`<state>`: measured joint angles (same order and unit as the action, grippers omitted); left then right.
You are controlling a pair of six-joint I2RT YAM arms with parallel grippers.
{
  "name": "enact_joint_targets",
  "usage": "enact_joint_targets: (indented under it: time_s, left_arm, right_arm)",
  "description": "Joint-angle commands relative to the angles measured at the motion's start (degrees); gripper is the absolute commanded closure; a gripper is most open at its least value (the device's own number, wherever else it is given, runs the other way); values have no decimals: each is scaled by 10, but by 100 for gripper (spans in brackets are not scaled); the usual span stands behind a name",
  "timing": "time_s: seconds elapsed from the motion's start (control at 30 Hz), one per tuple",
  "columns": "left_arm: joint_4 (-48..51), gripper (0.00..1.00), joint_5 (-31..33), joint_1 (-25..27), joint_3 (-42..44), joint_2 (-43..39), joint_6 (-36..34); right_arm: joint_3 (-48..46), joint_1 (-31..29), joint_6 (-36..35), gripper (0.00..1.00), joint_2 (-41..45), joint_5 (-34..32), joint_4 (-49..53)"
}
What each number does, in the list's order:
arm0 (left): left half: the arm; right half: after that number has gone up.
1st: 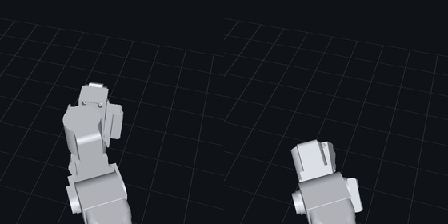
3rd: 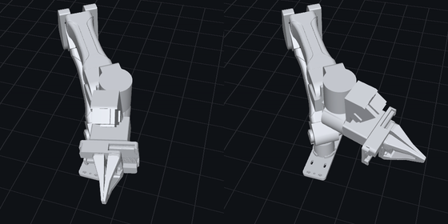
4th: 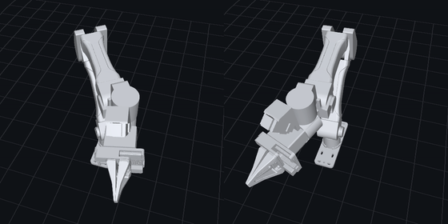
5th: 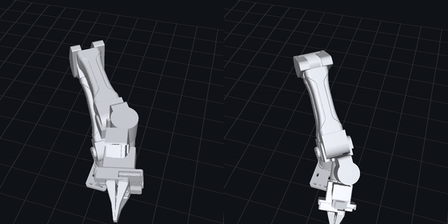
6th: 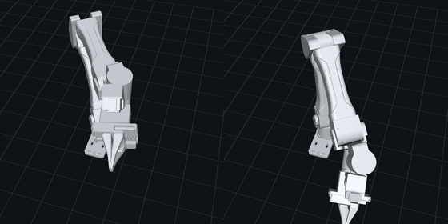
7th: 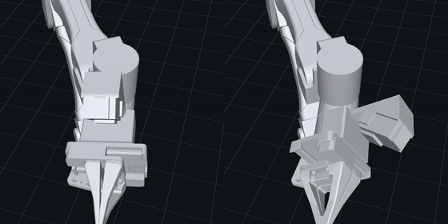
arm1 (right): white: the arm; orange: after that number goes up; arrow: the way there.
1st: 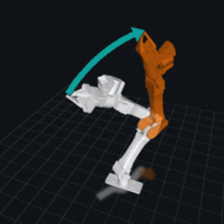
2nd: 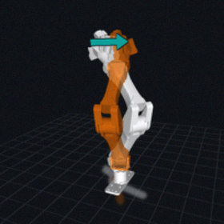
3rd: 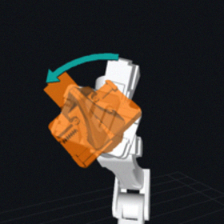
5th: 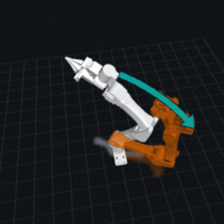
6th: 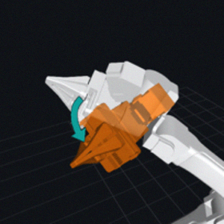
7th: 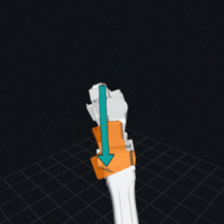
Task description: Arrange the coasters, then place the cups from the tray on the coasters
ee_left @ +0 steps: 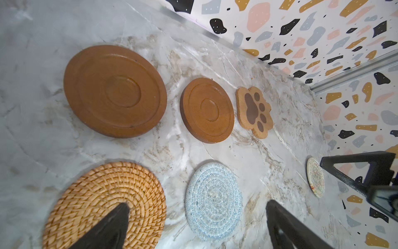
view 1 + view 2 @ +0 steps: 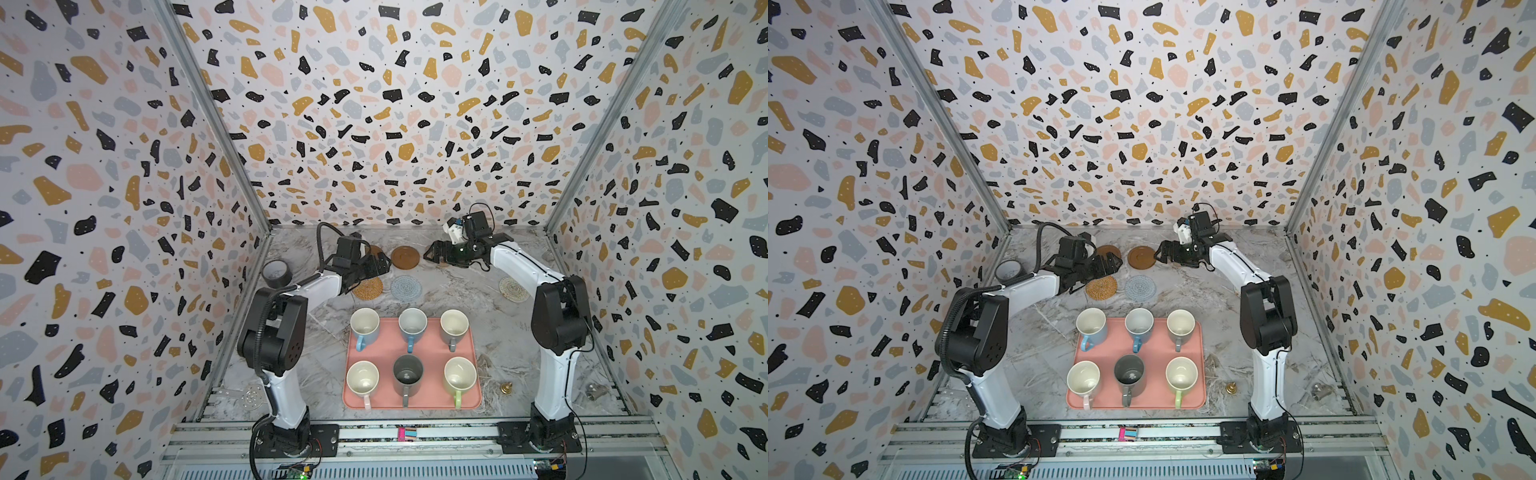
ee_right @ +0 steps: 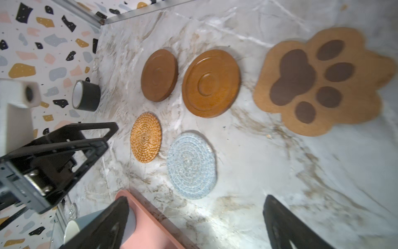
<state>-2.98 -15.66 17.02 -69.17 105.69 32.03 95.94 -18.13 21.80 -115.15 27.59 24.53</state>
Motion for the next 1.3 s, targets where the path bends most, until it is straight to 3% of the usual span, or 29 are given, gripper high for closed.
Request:
enact_joint_targets:
  time_s: [0.0, 0.33, 0.47, 1.27]
  left_arm:
    - [-1, 0, 17, 2, -8, -20, -12]
    - [-18, 0, 25, 2, 20, -40, 1]
    - [-19, 0, 25, 2, 19, -41, 1]
    - [-19, 0, 32, 1, 31, -54, 1]
  right_arm:
    - [-33, 35, 2, 1, 47, -49, -11]
    - [-153, 175, 1, 1, 106, -133, -30]
    - [-167, 210, -13, 1, 98, -137, -23]
    - [-192, 233, -19, 1, 15, -117, -49]
